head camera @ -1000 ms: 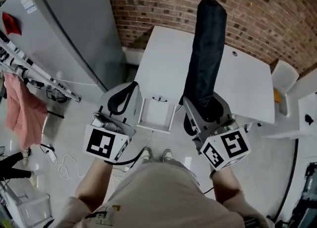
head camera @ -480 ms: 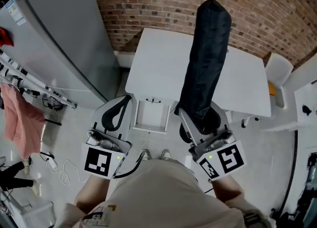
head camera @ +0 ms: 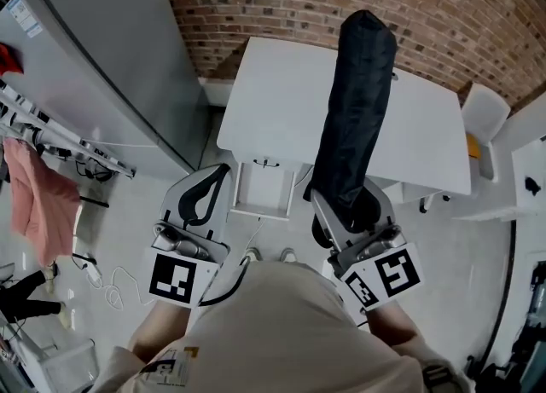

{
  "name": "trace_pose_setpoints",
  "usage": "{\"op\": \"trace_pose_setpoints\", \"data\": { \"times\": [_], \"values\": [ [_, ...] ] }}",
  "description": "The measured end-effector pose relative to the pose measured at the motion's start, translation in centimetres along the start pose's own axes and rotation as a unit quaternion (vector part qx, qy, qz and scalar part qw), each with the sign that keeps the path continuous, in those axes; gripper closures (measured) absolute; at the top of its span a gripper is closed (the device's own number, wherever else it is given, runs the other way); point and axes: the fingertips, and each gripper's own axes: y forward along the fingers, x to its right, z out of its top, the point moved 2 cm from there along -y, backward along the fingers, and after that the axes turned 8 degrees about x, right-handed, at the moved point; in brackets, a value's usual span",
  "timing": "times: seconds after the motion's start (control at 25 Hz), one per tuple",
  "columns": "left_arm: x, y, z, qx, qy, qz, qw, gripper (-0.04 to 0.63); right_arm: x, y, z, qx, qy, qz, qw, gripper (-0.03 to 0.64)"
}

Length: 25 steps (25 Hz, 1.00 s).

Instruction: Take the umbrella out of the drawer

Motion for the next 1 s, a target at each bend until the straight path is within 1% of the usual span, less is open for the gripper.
{"op": "trace_pose_setpoints", "data": {
  "times": [0.24, 0.56, 1.0],
  "values": [
    [0.4, 0.1, -0.6, -0.007, -0.007, 0.000, 1.0000, 0.588, 0.2, 0.0, 0.0, -0.011, -0.004, 0.001, 1.000, 0.410],
    [0.4, -0.7, -0.4, -0.007, -0.011, 0.007, 0.9999, 0.588, -0.1, -0.6, 0.1, -0.016, -0.003, 0.003, 1.000, 0.410],
    [1.3, -1.3, -0.1, -0.007, -0.009, -0.001, 0.9999, 0.588, -0.5, -1.5, 0.4, -0.016, -0.001, 0.009, 1.000, 0.410]
  ]
}}
